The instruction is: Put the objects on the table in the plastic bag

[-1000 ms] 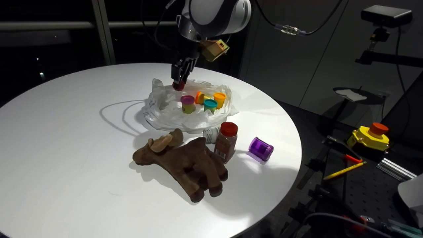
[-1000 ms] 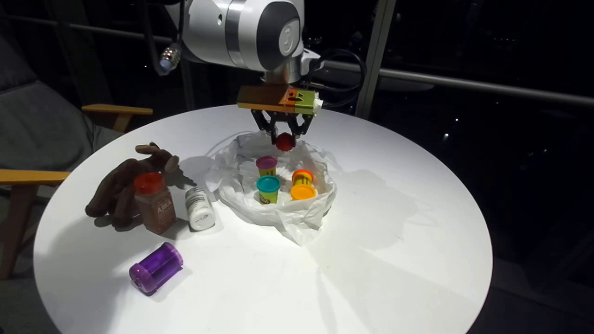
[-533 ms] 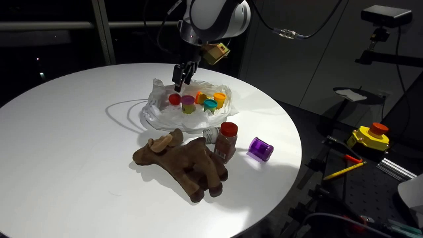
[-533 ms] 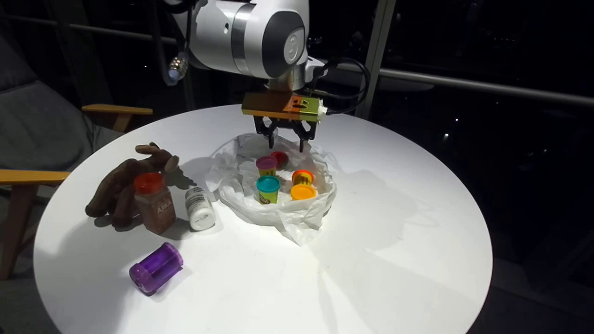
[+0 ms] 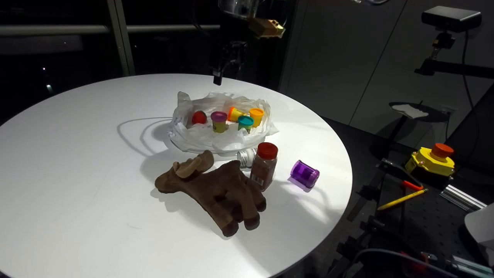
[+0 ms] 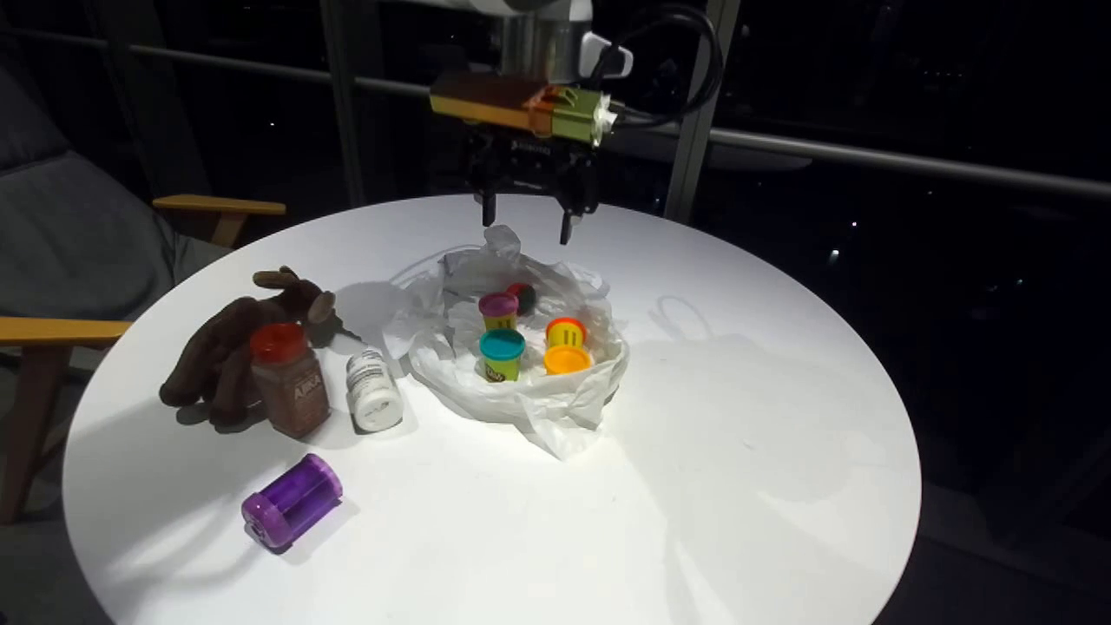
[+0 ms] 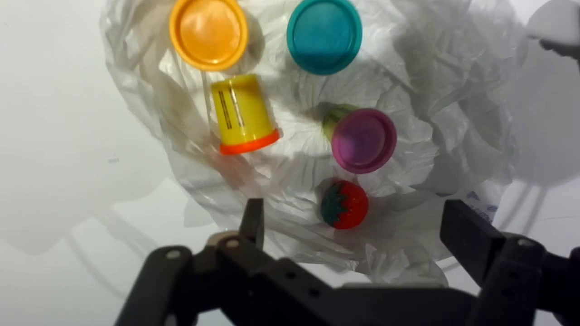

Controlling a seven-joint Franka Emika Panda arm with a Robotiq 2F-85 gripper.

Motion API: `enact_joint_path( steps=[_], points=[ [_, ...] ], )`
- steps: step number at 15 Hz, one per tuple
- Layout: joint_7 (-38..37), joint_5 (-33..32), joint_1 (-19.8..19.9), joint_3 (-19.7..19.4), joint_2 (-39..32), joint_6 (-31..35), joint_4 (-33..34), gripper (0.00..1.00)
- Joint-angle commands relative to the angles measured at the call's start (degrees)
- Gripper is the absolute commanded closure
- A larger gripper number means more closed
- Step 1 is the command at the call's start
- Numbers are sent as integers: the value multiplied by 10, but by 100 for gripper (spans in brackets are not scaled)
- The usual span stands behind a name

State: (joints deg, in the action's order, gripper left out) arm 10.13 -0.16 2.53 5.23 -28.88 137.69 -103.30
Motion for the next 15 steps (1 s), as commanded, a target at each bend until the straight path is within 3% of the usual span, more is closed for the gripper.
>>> enact_joint_path(
  steps=[1,6,9,15],
  points=[
    [-18,40,8,-7,125,-74,-99,0],
    [-53,83,8,-34,233,-55,-253,0],
    [-64,72,-1,-43,263,-12,-358,0],
    [-105,20,-43,-23,238,162,-510,0]
  ],
)
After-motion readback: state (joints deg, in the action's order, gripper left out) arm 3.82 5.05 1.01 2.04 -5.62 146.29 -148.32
